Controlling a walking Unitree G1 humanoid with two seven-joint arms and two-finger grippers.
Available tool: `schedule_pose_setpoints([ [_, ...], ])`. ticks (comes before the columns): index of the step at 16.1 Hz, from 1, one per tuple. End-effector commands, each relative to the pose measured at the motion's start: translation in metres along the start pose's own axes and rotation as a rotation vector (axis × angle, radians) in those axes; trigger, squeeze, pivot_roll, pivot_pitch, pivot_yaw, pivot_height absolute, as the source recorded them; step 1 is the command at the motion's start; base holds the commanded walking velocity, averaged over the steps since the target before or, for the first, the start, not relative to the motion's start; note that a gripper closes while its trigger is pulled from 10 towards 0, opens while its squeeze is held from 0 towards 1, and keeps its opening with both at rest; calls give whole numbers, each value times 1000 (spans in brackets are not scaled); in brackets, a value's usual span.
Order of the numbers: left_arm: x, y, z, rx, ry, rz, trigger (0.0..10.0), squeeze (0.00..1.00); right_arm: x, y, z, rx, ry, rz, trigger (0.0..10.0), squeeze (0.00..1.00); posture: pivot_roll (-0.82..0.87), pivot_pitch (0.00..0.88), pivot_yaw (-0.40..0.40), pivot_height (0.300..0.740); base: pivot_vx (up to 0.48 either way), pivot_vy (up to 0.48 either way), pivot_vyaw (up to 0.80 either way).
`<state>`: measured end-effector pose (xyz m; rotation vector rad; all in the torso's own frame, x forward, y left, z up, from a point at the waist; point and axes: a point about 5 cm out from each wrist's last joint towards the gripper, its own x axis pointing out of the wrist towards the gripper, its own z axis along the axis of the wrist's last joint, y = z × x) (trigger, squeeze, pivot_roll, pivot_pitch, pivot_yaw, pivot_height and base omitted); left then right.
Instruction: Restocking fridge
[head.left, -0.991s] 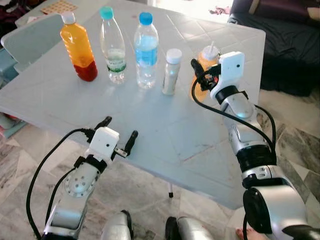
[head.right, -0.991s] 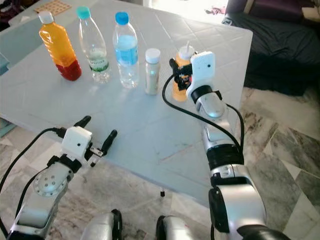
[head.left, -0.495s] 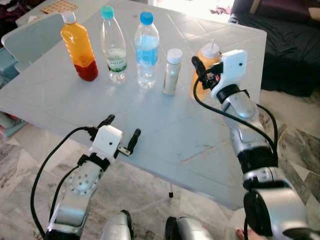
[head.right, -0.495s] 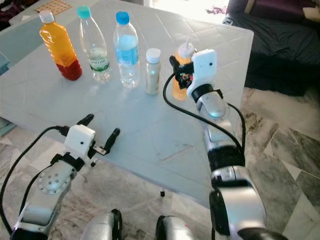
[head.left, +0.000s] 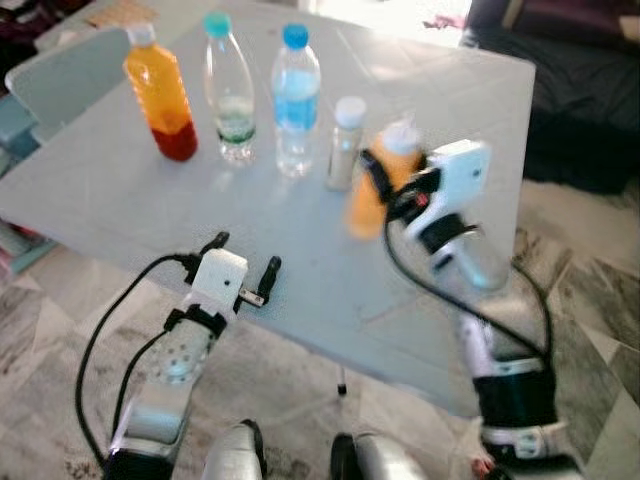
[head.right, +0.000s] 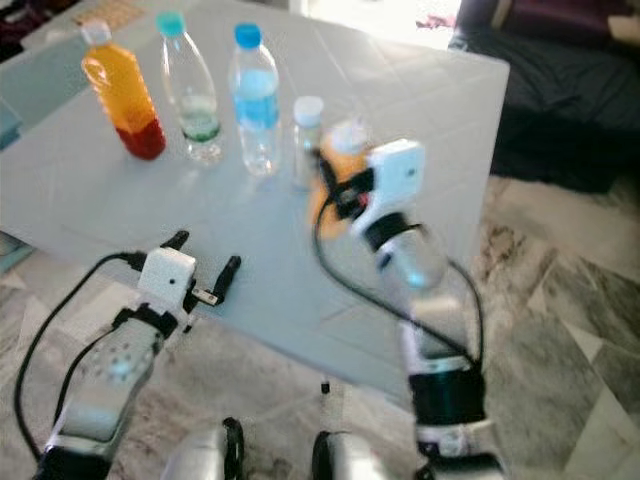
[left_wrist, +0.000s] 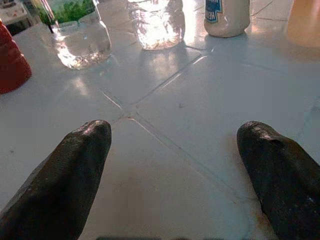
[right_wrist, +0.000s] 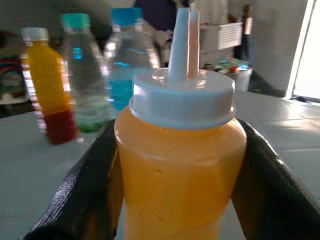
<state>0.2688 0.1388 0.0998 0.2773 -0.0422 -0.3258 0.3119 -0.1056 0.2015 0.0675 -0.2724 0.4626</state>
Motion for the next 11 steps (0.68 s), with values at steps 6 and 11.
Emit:
schedule_pose_setpoints([
  [6,-13,9,-26,-111,93,221,10000,0,-15,12,-7,54,51,-15,10000,0,56,104,-34,740,0,0,0],
  [11,-10,27,-21,-116,47,339,10000,0,-17,11,-9,30,65,-18,10000,0,66,101,-43,740,0,0,799],
])
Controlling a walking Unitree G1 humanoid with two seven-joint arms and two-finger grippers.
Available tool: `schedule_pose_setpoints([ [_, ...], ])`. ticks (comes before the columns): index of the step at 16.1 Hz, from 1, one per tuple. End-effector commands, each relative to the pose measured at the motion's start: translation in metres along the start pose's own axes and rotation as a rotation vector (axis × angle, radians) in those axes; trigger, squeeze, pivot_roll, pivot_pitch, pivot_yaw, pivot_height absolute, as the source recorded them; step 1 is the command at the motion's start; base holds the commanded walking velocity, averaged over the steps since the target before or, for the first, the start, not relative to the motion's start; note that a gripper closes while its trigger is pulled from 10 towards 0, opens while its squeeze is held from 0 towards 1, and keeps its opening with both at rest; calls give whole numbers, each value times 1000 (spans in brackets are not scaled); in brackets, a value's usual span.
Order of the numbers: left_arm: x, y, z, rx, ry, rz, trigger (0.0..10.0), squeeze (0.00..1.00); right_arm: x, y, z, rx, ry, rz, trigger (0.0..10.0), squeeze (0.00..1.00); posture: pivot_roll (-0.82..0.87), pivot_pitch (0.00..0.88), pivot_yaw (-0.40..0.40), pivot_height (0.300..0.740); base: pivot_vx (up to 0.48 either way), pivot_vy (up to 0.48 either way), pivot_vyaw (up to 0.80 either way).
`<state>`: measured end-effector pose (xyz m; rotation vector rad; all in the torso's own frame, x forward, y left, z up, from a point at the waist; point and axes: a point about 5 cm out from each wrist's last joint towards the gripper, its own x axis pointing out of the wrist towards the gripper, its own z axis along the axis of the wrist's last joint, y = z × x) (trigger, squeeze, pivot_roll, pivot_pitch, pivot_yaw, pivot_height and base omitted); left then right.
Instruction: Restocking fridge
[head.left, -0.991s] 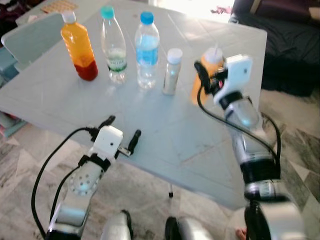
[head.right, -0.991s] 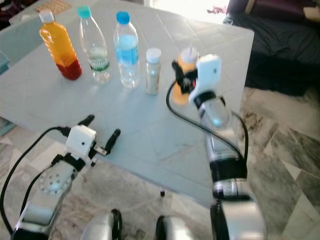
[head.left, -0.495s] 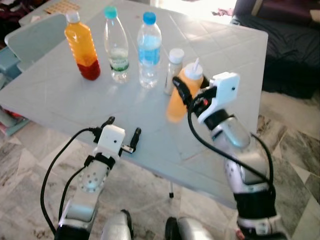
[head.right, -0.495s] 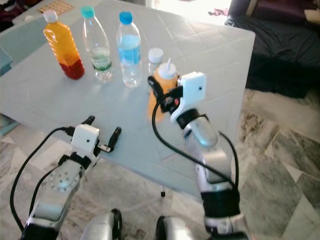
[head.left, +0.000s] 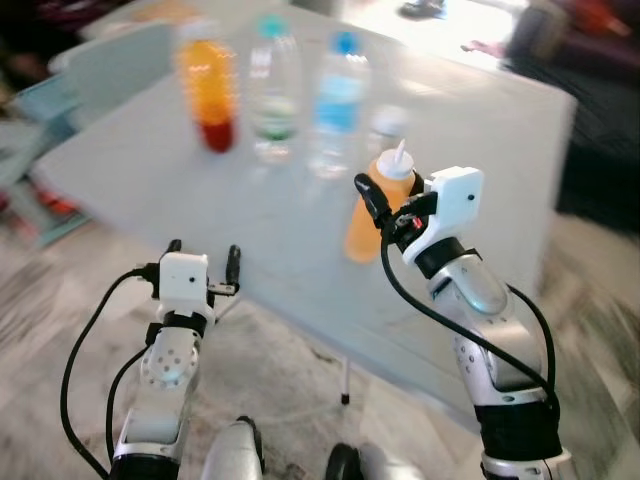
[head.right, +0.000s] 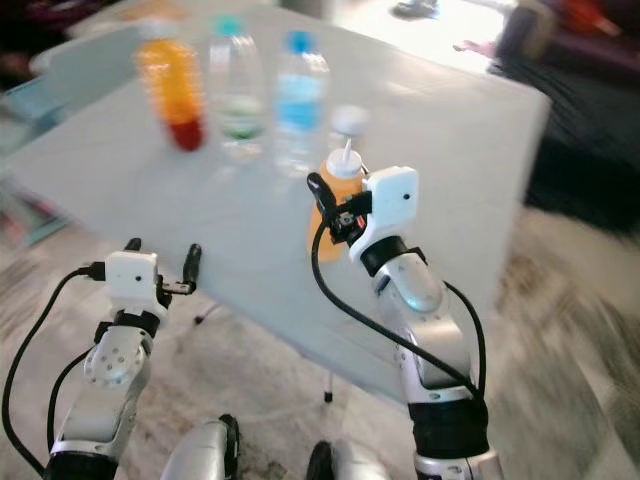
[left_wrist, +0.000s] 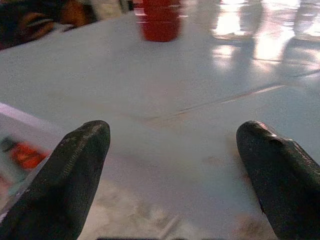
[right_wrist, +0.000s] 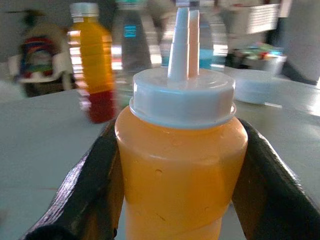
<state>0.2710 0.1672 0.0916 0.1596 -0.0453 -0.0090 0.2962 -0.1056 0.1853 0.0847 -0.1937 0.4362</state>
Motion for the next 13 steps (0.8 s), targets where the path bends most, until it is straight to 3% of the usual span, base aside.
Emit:
schedule_pose_setpoints([
  [1,1,4,-3,4,13,26,10000,0,2,3,2,-9,-9,13,10000,0,69,99,-42,740,0,0,794],
  [6,6,-2,3,-10,-11,-3,10000,0,7,5,-2,-27,-16,10,10000,0,94,78,-34,740,0,0,798],
  [7,5,-5,2,-43,-12,-30,10000,0,8,6,-4,-31,-14,9,10000,0,97,73,-34,740,0,0,800],
  [10,5,-5,1,-19,-18,-8,10000,0,6,6,-7,-29,-11,28,10000,0,99,57,-33,740,0,0,794],
  [12,7,-9,6,-52,-41,-83,10000,0,6,5,-6,-32,-18,43,10000,0,100,55,-34,740,0,0,788],
  [13,8,-8,6,-42,-41,-71,10000,0,7,5,-5,-32,-20,44,10000,0,101,55,-34,740,0,0,788],
])
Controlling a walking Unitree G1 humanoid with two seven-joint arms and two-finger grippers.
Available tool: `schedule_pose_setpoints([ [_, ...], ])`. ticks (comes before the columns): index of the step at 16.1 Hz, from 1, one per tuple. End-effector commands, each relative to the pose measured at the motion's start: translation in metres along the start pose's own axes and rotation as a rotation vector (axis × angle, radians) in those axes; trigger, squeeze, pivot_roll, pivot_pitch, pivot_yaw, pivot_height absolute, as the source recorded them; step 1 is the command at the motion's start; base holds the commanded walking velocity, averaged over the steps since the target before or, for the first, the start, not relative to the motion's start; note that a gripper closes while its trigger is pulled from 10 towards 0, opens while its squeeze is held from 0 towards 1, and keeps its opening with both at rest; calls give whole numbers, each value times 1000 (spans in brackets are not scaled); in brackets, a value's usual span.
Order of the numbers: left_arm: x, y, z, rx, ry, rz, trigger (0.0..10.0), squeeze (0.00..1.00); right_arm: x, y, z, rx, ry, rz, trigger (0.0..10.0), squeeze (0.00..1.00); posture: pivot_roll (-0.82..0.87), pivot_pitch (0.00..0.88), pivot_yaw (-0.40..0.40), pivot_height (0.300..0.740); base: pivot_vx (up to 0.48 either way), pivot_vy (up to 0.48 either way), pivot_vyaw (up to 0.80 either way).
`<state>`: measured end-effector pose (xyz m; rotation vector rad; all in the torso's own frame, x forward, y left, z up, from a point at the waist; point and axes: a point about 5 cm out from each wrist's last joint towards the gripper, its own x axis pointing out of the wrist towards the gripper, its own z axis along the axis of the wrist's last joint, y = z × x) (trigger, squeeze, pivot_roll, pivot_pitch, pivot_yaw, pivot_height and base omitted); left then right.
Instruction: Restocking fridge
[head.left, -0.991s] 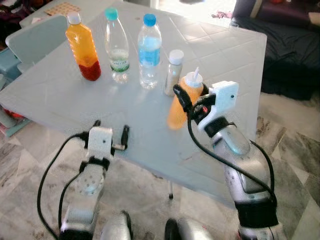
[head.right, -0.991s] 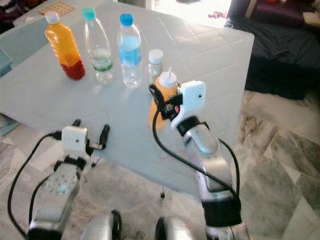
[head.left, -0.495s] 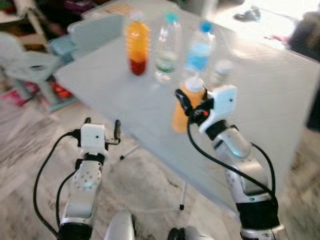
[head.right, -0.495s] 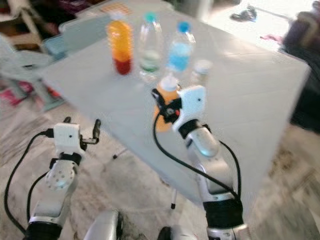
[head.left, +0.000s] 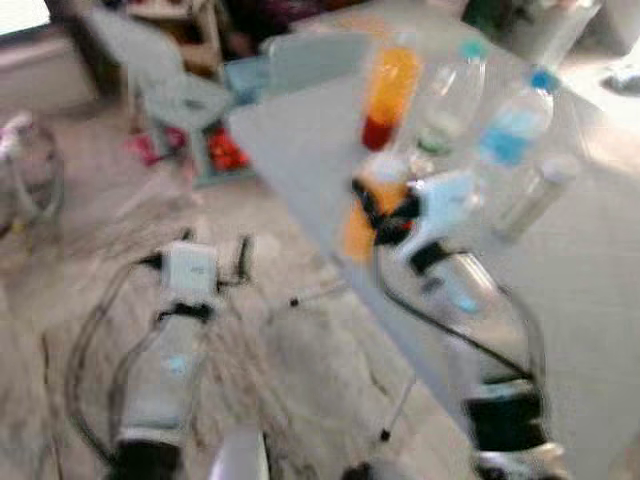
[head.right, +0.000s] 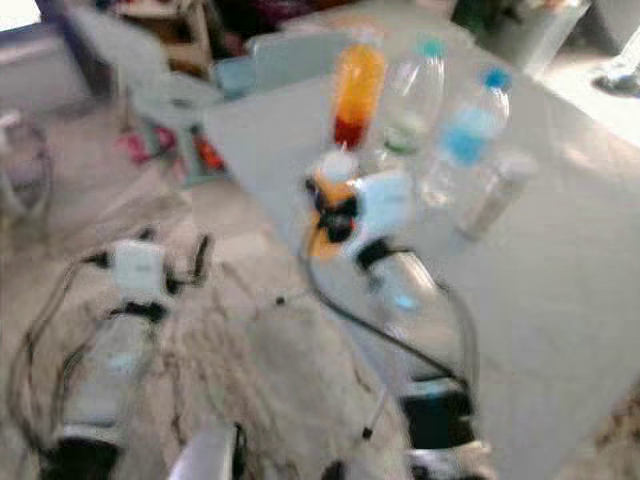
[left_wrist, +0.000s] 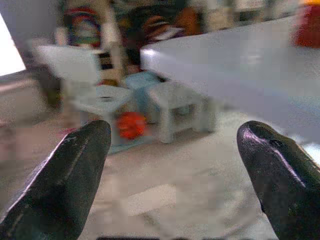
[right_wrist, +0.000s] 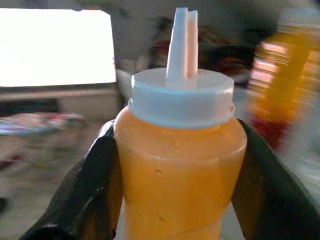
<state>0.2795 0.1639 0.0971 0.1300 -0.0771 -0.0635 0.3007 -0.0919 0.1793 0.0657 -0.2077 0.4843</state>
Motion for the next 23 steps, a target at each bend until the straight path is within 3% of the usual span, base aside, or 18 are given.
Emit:
schedule_pose_setpoints([
  [1,1,-5,1,-10,-6,-16,10000,0,-1,-4,4,-15,-14,-3,10000,0,102,56,-35,740,0,0,788],
  [8,2,-3,0,-27,4,-32,10000,0,2,7,2,-13,-20,52,10000,0,101,66,-35,740,0,0,778],
  [12,5,-10,1,-43,4,-60,10000,0,6,10,1,-13,-28,63,10000,0,91,66,-37,740,0,0,775],
  [19,-3,-11,-6,-43,37,-66,10000,0,3,18,-6,-32,-9,107,10000,0,103,79,-48,740,0,0,775],
  [23,-8,-2,-8,12,58,-75,10000,0,-3,2,-5,-43,27,149,10000,0,95,76,-36,740,0,81,711],
])
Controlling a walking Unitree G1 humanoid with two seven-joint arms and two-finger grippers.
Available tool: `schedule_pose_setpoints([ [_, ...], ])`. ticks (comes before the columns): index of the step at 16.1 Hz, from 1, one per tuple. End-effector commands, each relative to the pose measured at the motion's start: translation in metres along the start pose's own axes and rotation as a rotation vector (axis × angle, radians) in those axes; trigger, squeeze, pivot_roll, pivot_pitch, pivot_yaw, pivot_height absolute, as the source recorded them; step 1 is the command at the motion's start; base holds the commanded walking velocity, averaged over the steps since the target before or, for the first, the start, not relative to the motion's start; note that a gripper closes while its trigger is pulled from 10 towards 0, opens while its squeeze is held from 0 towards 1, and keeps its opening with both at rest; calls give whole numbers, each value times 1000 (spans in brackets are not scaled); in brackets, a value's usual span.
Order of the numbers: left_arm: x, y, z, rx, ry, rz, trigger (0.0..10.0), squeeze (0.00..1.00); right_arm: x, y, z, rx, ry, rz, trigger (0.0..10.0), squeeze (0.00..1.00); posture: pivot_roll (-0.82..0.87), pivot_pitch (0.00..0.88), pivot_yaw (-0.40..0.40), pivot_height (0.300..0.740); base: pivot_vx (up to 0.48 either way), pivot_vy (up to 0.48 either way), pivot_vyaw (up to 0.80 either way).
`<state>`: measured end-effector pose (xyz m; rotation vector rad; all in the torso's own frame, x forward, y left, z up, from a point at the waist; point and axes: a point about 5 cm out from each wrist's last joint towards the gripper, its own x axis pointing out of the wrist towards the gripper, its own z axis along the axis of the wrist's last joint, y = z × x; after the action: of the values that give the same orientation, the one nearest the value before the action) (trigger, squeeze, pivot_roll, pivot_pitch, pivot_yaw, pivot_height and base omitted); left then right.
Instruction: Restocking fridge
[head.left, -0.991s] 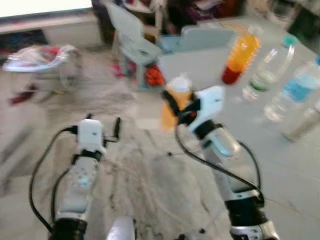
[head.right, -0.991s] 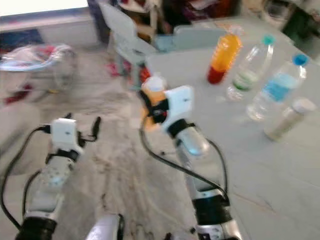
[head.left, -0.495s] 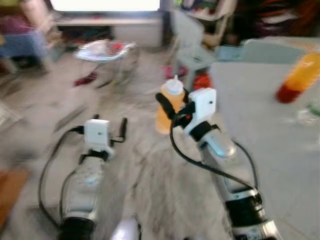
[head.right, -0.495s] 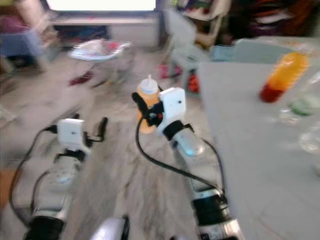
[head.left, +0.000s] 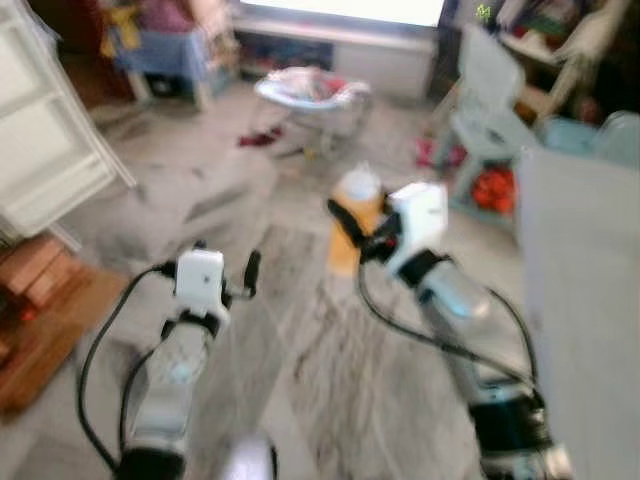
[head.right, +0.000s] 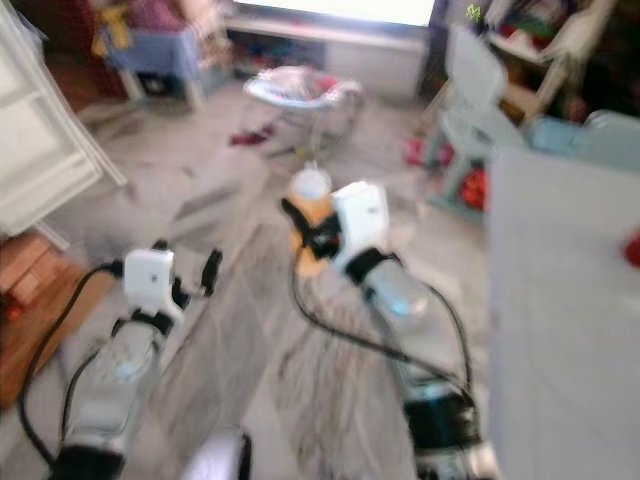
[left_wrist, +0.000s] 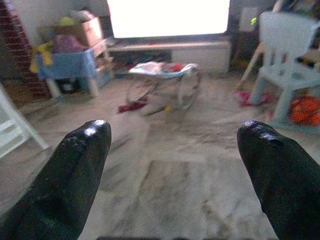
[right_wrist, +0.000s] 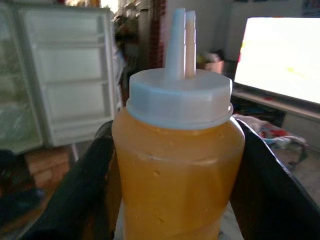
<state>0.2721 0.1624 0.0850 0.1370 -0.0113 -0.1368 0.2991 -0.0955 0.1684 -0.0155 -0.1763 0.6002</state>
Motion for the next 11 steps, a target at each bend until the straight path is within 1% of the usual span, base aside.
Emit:
schedule_pose_setpoints([
  [1,-4,7,-2,30,17,1,10000,0,0,-3,4,-24,-9,62,10000,0,96,77,-32,740,0,480,706],
  [3,-5,8,-2,41,14,-10,10000,0,2,-5,9,-28,-28,113,10000,0,101,74,-31,740,0,480,0],
  [4,-4,8,2,40,-3,-7,10000,0,2,-6,10,-42,-26,130,10000,0,102,75,-33,740,0,476,0],
  [6,-2,10,4,42,-1,19,10000,0,5,-6,10,-52,-22,140,10000,0,108,73,-36,740,0,458,0],
  [7,-3,11,2,47,13,40,10000,0,5,-2,10,-34,-43,126,10000,0,118,76,-42,740,0,458,800],
  [9,-6,15,1,51,21,106,10000,0,5,2,10,-3,-64,61,10000,0,124,87,-38,740,0,458,800],
  [10,-10,20,6,49,-27,150,10000,0,3,-3,9,25,-71,-6,10000,0,111,82,-30,740,0,461,800],
  [11,-12,21,8,22,-26,152,10000,0,1,-6,10,32,-76,-29,10000,0,103,80,-29,740,0,461,794],
])
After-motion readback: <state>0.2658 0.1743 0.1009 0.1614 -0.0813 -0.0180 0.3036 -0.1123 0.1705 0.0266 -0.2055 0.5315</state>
